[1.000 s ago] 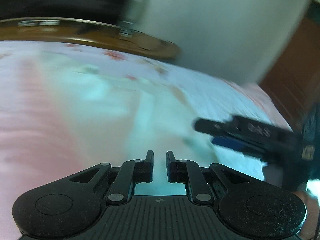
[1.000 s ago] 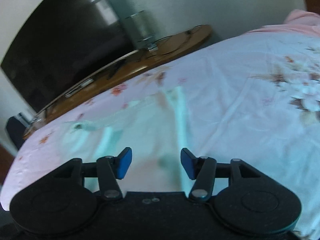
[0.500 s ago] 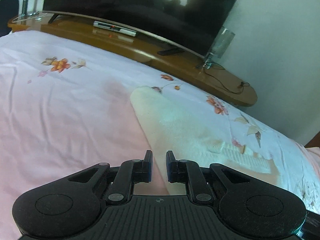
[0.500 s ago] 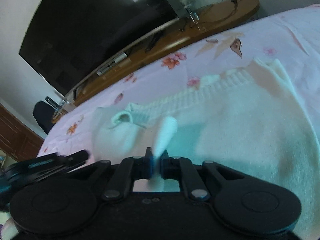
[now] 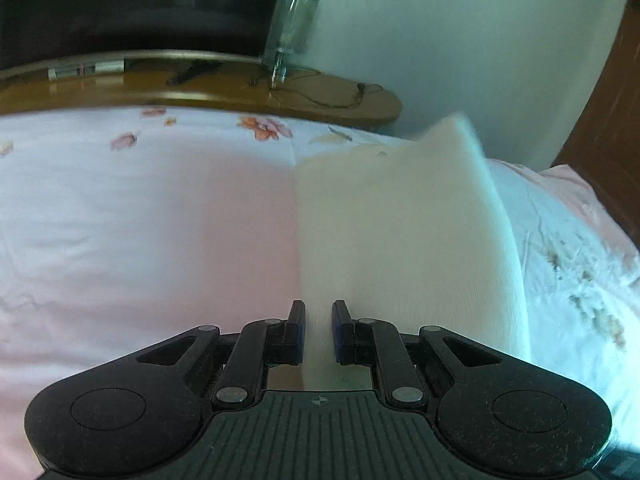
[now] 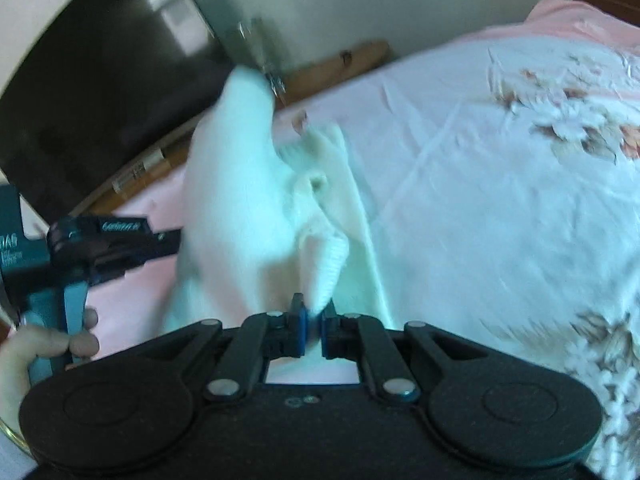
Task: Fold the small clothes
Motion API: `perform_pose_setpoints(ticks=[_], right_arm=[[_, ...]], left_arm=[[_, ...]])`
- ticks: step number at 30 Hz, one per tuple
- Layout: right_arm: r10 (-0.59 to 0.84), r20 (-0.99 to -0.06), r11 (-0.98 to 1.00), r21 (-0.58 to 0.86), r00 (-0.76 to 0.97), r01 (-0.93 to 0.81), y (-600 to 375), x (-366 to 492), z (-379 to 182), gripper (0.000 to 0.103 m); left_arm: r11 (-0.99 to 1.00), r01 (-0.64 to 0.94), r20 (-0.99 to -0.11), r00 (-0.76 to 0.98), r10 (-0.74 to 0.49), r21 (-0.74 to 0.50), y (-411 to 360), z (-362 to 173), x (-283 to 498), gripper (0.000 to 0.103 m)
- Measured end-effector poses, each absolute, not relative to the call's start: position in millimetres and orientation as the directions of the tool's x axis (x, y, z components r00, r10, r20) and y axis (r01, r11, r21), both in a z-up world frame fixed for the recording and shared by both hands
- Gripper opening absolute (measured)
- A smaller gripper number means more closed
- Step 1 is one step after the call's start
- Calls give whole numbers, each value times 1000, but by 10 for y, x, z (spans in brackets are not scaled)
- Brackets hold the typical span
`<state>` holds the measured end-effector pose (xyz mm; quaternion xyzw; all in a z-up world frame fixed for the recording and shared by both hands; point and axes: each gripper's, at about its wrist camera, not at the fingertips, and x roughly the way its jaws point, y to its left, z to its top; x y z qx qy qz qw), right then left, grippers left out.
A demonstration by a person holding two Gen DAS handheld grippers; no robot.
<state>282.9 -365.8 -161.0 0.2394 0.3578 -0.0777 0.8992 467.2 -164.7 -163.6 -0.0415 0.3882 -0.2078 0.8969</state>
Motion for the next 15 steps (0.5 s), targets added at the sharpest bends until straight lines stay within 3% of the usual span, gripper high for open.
perform_pose_setpoints(ticks=[5, 10, 15], right_arm=[[-10, -617, 862, 393, 787, 319, -3962, 3064, -1394, 31], [61, -661, 891, 374, 748, 258, -3996, 3781, -1514, 34], [96, -668, 897, 379, 738, 226, -3874, 4007, -1584, 44]], left_arm=[[908, 331, -696, 589, -411, -257, -1660, -1603, 4754, 13], [905, 296, -695, 581, -425, -306, -1553, -1627, 4772, 13], [911, 269, -701, 582, -413, -313, -1469, -1659, 4830, 13]])
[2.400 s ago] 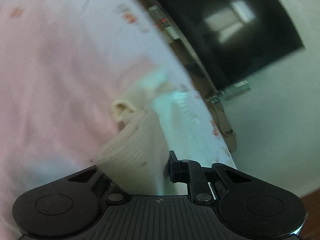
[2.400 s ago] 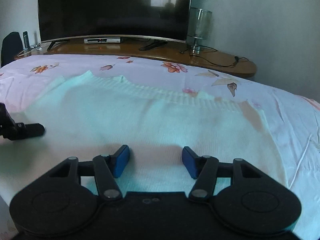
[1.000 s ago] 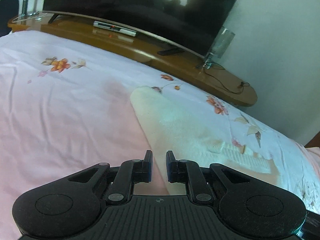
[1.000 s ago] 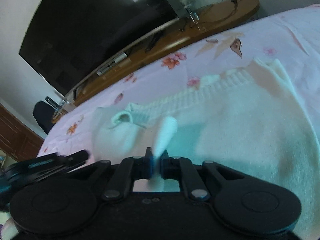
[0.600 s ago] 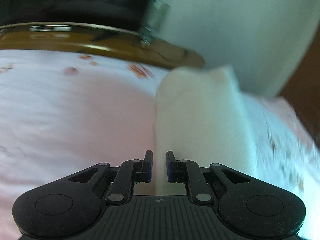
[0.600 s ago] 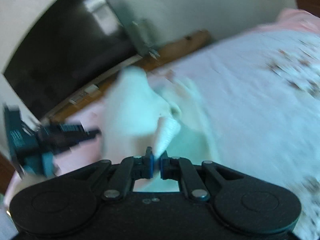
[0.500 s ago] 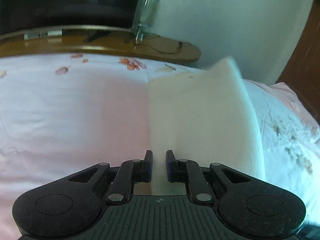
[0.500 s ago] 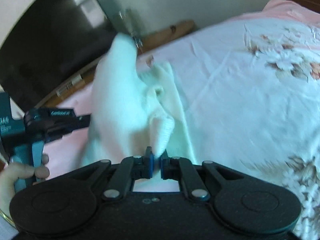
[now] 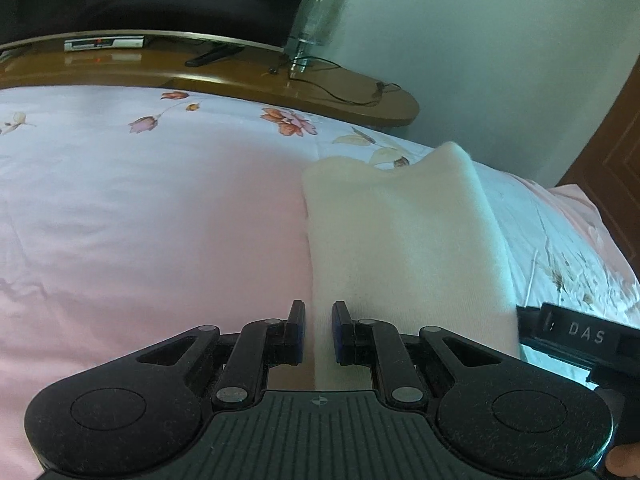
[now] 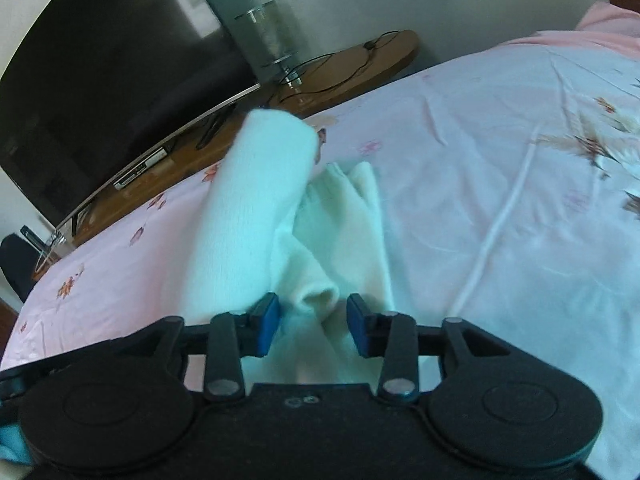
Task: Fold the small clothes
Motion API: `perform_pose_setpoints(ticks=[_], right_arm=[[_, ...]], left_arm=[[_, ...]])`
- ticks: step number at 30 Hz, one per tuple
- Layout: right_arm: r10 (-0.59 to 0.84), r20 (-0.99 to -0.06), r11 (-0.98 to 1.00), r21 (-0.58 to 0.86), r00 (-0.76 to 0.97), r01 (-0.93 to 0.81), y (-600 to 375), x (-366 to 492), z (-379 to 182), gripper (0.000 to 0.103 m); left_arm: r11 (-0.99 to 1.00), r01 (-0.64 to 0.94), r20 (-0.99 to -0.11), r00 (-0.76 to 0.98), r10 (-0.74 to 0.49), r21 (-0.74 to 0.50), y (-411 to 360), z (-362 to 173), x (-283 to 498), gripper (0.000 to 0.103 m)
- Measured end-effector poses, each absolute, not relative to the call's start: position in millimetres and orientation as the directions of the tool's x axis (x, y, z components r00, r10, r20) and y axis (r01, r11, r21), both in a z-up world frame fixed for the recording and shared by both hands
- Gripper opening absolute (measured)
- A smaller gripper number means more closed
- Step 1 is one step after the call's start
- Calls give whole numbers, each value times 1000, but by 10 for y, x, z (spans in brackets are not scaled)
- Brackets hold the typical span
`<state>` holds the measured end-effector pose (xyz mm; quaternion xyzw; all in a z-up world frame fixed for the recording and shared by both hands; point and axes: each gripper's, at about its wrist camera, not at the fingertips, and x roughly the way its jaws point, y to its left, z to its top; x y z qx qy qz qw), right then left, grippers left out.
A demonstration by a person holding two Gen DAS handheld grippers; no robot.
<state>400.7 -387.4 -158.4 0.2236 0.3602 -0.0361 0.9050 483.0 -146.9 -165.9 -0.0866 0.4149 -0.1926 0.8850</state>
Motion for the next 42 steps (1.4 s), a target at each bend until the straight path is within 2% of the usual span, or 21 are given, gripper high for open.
perform_pose_setpoints(ticks=[3, 7, 8, 9, 10, 14, 17, 18, 20, 23, 26, 29, 34, 38, 42], right_arm=[[125, -667, 903, 384, 735, 194, -3809, 4005, -1563, 44], [141, -668, 911, 377, 730, 169, -3757, 3988, -1587, 50], [157, -663, 907, 390, 732, 158, -3742, 4029, -1586, 46], [187, -654, 903, 408, 733, 134, -3720, 4053, -1581, 27], [207, -655, 902, 416, 727, 118, -3685, 4079, -1587, 21], [190, -631, 904, 411, 752, 116, -3669, 4033, -1518, 15], [30, -551, 946, 285, 834, 154, -3772, 3779, -1228, 14], [18, -545, 950, 272, 838, 157, -3834, 3735, -1179, 14], [-15, -575, 943, 264, 818, 203, -3950, 3661, -1200, 14], [-17, -687, 933, 249, 727, 258, -4051, 3679, -1495, 16], [-21, -646, 918, 290, 763, 271, -4089, 3589, -1402, 25], [-73, -615, 931, 240, 785, 275, -4023, 3525, -1239, 28], [-97, -545, 976, 112, 833, 188, -3686, 3567, -1067, 50], [-63, -581, 983, 103, 812, 151, -3563, 3933, -1131, 49], [-120, -653, 973, 72, 747, 220, -3619, 4254, -1304, 43]], left_arm=[[912, 253, -704, 580, -410, -322, -1411, -1678, 4834, 13], [919, 253, -707, 588, -393, -301, -1442, -1701, 4835, 13], [921, 245, -709, 588, -390, -303, -1443, -1709, 4838, 13], [923, 241, -711, 588, -386, -301, -1443, -1714, 4847, 13], [925, 238, -713, 589, -380, -297, -1444, -1717, 4851, 13], [927, 231, -713, 592, -376, -297, -1429, -1687, 4848, 13], [918, 256, -690, 605, -396, -302, -1451, -1605, 4806, 13], [915, 270, -687, 604, -403, -300, -1481, -1595, 4795, 13], [915, 280, -697, 593, -403, -290, -1550, -1636, 4786, 13], [924, 295, -697, 608, -379, -245, -1615, -1636, 4750, 13], [923, 294, -702, 602, -381, -249, -1570, -1564, 4739, 13], [920, 286, -702, 595, -390, -269, -1514, -1520, 4688, 13], [926, 301, -708, 601, -370, -229, -1567, -1590, 4573, 13], [928, 288, -700, 611, -368, -236, -1576, -1498, 4638, 13], [932, 292, -680, 641, -356, -213, -1670, -1367, 4845, 13]])
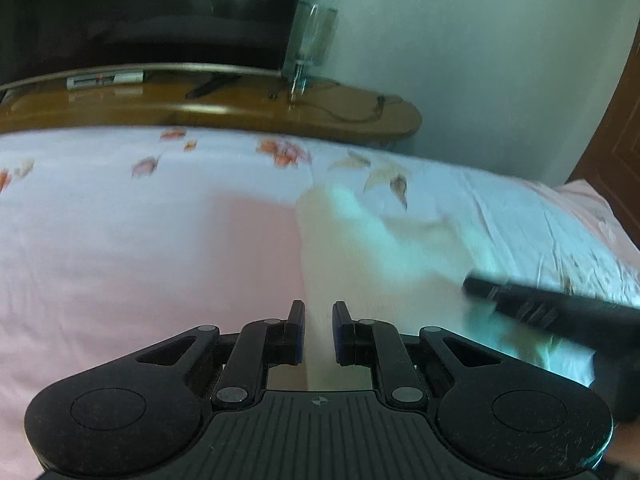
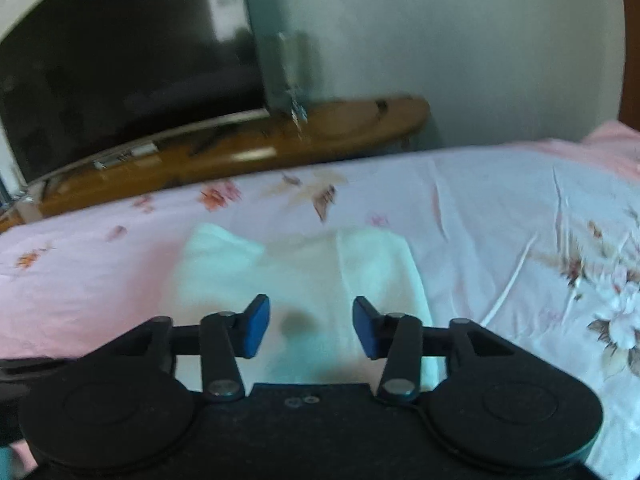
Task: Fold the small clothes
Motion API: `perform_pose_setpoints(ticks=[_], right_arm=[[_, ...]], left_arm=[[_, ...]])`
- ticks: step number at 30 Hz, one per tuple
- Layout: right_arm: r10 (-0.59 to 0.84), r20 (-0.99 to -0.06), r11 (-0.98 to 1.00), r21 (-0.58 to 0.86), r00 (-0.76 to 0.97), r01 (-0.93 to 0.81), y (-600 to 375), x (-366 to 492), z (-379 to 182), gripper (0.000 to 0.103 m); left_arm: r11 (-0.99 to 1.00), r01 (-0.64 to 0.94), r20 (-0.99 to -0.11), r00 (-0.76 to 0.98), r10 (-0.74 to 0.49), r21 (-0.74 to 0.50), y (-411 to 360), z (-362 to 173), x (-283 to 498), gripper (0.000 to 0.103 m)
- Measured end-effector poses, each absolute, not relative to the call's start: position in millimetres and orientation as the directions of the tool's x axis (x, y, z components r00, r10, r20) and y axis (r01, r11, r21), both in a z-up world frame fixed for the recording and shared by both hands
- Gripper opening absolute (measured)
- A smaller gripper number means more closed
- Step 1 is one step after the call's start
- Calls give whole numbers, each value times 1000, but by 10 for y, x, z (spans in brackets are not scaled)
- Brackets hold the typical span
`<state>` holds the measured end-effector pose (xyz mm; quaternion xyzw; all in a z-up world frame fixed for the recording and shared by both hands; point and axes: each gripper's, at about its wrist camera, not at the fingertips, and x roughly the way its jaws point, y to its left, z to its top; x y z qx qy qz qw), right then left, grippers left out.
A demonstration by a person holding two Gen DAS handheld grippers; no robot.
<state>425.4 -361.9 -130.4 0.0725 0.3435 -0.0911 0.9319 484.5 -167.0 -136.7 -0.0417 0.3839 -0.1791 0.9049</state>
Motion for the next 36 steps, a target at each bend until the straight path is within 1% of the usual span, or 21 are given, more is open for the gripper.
perform_pose_setpoints(ticks=[2, 4, 6, 7, 8, 10, 13, 17, 22, 24, 26, 27, 29, 32, 34, 36], right_arm=[[-162, -694, 976, -6, 702, 219, -3604, 4408, -1437, 44], [-167, -705, 976, -22, 689, 215, -3633, 4470, -1520, 45], [-164, -712, 976, -16, 683, 218, -3660, 4501, -1518, 46], [-162, -714, 976, -14, 681, 218, -3662, 4503, -1519, 46], [-161, -715, 976, -14, 681, 216, -3666, 4498, -1519, 46], [-157, -715, 978, -16, 682, 208, -3654, 4484, -1515, 46], [-150, -707, 979, -8, 691, 204, -3619, 4450, -1438, 46], [-153, -672, 979, -3, 724, 204, -3563, 4421, -1340, 46], [-135, -653, 981, 20, 745, 195, -3499, 4236, -1273, 48], [-130, -657, 981, 25, 742, 194, -3483, 4141, -1304, 50], [-133, -685, 982, 10, 716, 191, -3473, 4061, -1422, 51], [-144, -692, 983, -16, 707, 184, -3457, 4021, -1482, 52], [-161, -674, 984, -57, 721, 167, -3411, 3903, -1446, 52], [-113, -671, 986, 14, 732, 165, -3454, 3667, -1301, 52], [-92, -689, 984, 49, 718, 173, -3484, 3467, -1285, 52], [-92, -703, 982, 55, 706, 182, -3483, 3290, -1315, 51]], left_arm=[[936, 298, -712, 615, -339, -188, -1783, -1415, 5000, 13], [941, 277, -750, 578, -323, -192, -1846, -1535, 5129, 13], [949, 261, -747, 593, -301, -175, -1857, -1560, 5154, 30], [957, 245, -749, 602, -278, -157, -1850, -1560, 5157, 45], [960, 227, -750, 604, -270, -162, -1813, -1560, 5164, 49], [958, 199, -743, 605, -287, -208, -1716, -1545, 5162, 49], [961, 205, -720, 638, -273, -183, -1709, -1502, 5112, 49], [953, 226, -726, 619, -301, -202, -1750, -1504, 5050, 49], [955, 253, -727, 626, -283, -154, -1725, -1554, 4802, 49], [954, 266, -726, 627, -282, -141, -1691, -1575, 4691, 50], [952, 281, -722, 633, -279, -121, -1664, -1572, 4585, 53], [952, 284, -721, 635, -277, -115, -1643, -1553, 4539, 53], [951, 287, -716, 640, -281, -116, -1573, -1498, 4427, 53], [945, 307, -727, 622, -292, -117, -1483, -1482, 4248, 53], [940, 318, -742, 598, -303, -127, -1440, -1524, 4142, 53], [937, 326, -750, 587, -305, -126, -1415, -1586, 4033, 53]])
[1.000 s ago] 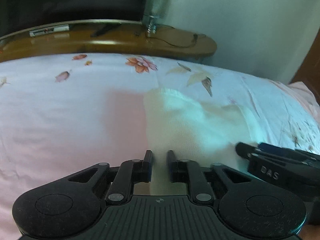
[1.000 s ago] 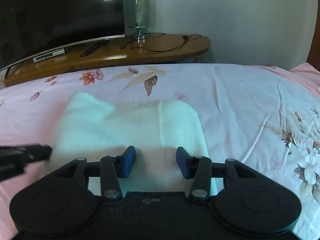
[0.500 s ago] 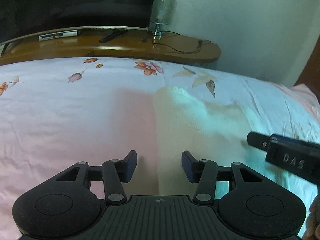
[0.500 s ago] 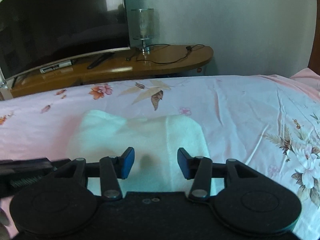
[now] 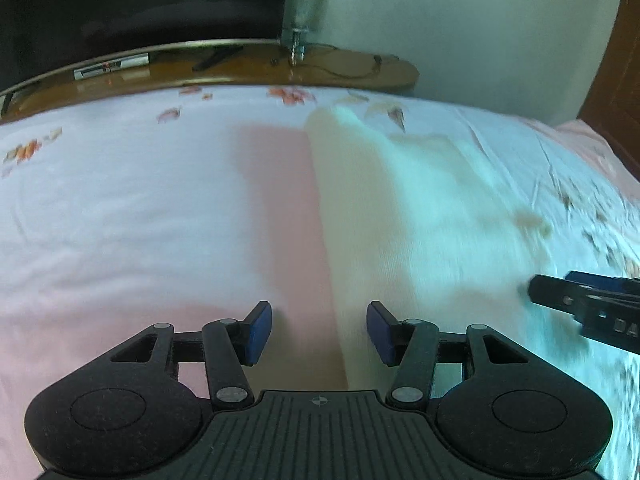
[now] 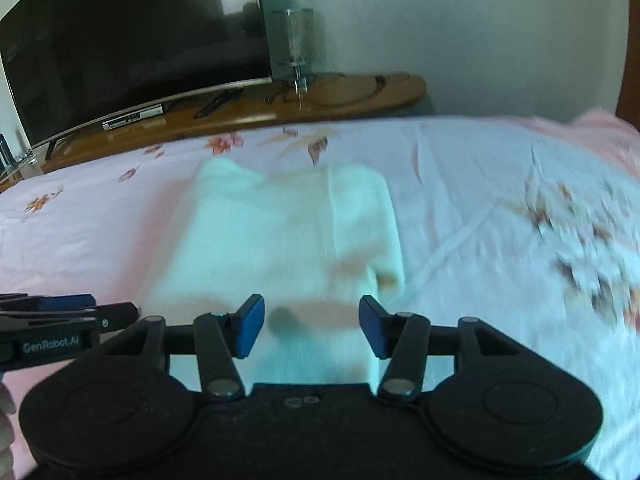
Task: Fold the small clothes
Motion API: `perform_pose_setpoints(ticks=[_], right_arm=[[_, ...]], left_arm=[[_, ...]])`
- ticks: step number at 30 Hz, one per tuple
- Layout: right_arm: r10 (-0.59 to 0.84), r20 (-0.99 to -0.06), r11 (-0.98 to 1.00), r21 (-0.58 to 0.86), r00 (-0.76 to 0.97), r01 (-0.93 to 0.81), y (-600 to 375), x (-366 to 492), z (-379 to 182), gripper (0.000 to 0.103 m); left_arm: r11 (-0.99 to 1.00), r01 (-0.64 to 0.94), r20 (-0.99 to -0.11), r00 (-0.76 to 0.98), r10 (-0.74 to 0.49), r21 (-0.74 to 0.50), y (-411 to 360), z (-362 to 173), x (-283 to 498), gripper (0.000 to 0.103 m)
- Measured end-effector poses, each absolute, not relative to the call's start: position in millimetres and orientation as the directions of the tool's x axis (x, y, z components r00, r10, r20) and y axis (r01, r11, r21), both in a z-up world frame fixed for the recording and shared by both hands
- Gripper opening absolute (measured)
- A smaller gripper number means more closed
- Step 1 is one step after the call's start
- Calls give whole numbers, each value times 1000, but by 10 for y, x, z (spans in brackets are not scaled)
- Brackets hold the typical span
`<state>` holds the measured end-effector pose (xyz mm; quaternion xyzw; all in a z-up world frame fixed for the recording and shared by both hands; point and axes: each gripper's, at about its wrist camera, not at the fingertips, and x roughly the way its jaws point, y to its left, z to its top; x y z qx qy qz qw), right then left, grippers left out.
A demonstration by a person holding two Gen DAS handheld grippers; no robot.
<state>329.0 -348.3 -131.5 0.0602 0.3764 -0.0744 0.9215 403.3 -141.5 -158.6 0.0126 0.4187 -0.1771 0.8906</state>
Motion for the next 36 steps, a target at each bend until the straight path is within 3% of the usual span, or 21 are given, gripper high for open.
perform_pose_setpoints(ticks=[3, 5, 7, 10, 16, 19, 21, 22, 23, 36], right_arm=[[-115, -712, 982, 25, 692, 189, -3421, 3038, -1388, 48], [-128, -765, 982, -7, 631, 191, -3409, 3017, -1584, 47], [-102, -762, 970, 67, 640, 234, -3510, 2959, -1613, 48], [-109, -752, 967, 69, 649, 243, -3505, 2937, -1483, 47], [-85, -703, 957, 140, 706, 255, -3541, 2946, -1242, 54], [-87, -687, 957, 142, 722, 251, -3550, 2976, -1160, 63], [-91, -678, 960, 133, 729, 244, -3555, 3017, -1114, 63], [-92, -673, 961, 134, 734, 243, -3557, 3046, -1093, 63], [-92, -670, 961, 134, 737, 242, -3560, 3068, -1079, 63], [-89, -641, 971, 116, 762, 211, -3594, 3394, -1029, 64]], left_arm=[[941, 312, -749, 590, -302, -133, -1396, -1658, 3958, 53], [944, 303, -755, 586, -295, -133, -1413, -1646, 3949, 53], [941, 313, -758, 581, -297, -129, -1416, -1601, 3911, 53], [935, 337, -749, 589, -302, -112, -1384, -1526, 3868, 53], [937, 338, -728, 619, -295, -92, -1417, -1332, 3961, 53], [936, 345, -715, 637, -288, -70, -1481, -1247, 4016, 54], [938, 341, -716, 637, -284, -69, -1509, -1210, 4055, 65], [939, 336, -713, 642, -283, -70, -1522, -1193, 4072, 80], [940, 334, -701, 654, -285, -70, -1533, -1173, 4074, 84], [932, 360, -678, 675, -291, -42, -1843, -1146, 4327, 84]])
